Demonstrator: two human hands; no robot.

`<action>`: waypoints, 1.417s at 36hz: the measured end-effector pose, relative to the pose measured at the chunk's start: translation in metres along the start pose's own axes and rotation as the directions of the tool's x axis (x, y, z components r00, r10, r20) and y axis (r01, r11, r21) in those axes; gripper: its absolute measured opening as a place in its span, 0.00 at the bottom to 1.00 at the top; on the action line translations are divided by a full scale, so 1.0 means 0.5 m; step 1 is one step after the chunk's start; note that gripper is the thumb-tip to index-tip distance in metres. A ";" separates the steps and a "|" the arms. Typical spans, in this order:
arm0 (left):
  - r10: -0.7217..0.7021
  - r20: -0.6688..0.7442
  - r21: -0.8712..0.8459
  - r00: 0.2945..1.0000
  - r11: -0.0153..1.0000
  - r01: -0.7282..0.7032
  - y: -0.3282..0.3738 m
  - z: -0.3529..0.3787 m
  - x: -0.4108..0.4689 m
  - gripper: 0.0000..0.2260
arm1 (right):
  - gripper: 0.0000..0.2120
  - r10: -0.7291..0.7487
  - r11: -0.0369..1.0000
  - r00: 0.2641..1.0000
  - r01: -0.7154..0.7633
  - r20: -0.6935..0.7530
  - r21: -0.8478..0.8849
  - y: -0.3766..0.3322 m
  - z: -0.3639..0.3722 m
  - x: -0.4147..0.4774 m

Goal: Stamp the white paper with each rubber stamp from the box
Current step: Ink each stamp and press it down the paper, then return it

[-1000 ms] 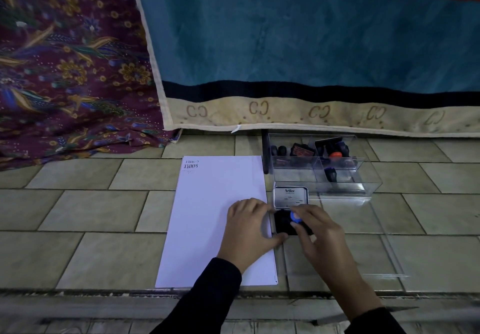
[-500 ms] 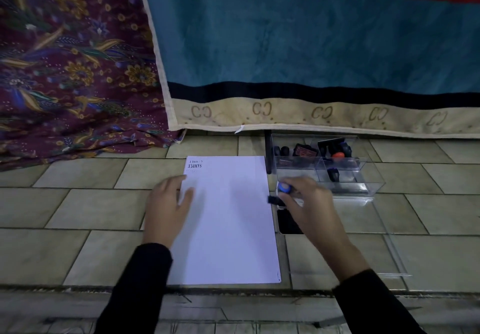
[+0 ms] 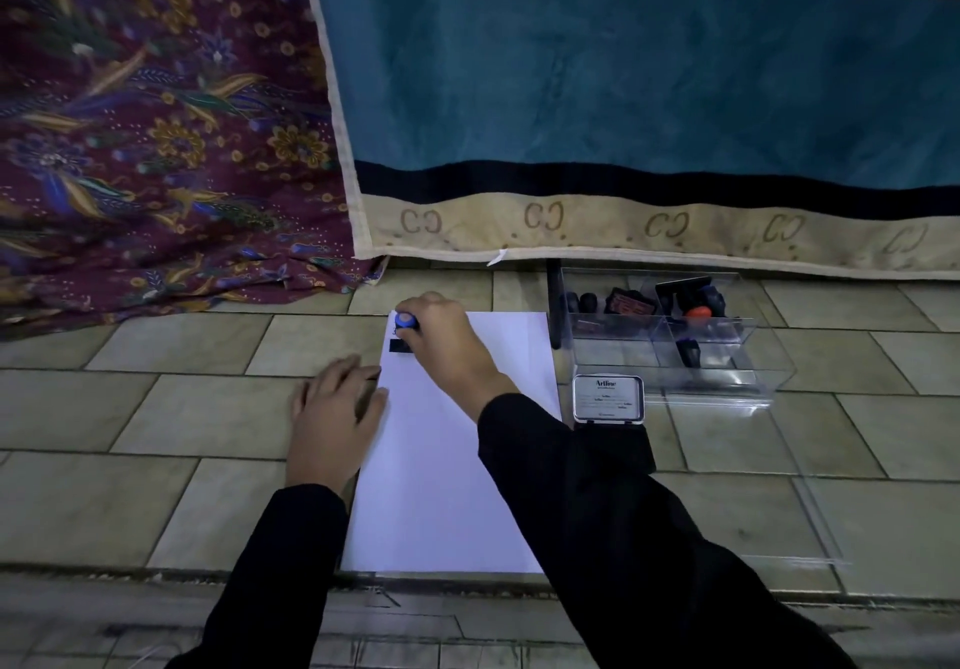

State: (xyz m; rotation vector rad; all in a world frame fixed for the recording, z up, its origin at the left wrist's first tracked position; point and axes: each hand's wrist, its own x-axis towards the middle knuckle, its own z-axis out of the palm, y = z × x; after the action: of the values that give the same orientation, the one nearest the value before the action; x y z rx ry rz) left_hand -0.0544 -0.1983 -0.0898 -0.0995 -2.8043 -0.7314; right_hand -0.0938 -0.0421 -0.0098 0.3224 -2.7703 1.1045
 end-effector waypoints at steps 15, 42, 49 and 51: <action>-0.006 0.004 -0.001 1.000 1.000 0.006 0.003 -0.002 -0.001 0.13 | 0.06 0.011 0.991 0.996 0.001 0.089 -0.131 -0.007 0.030 0.024; -0.006 -0.006 0.010 1.000 1.000 0.006 0.008 -0.003 -0.002 0.13 | 0.05 0.003 0.982 0.992 0.020 0.122 -0.187 -0.007 0.035 0.041; 0.006 0.005 0.008 1.000 1.000 -0.006 0.006 -0.009 0.000 0.17 | 0.11 0.113 0.983 0.967 -0.076 -0.227 0.165 0.016 -0.058 0.027; 0.005 0.017 0.012 1.000 1.000 -0.006 0.005 -0.009 0.000 0.18 | 0.15 0.129 0.964 0.924 -0.032 -0.361 0.263 0.027 -0.114 0.008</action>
State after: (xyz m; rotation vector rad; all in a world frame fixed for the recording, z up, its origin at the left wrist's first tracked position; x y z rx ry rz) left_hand -0.0532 -0.1980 -0.0848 -0.1118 -2.8232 -0.7162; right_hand -0.0981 0.0060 0.0232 0.0136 -2.3284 1.3797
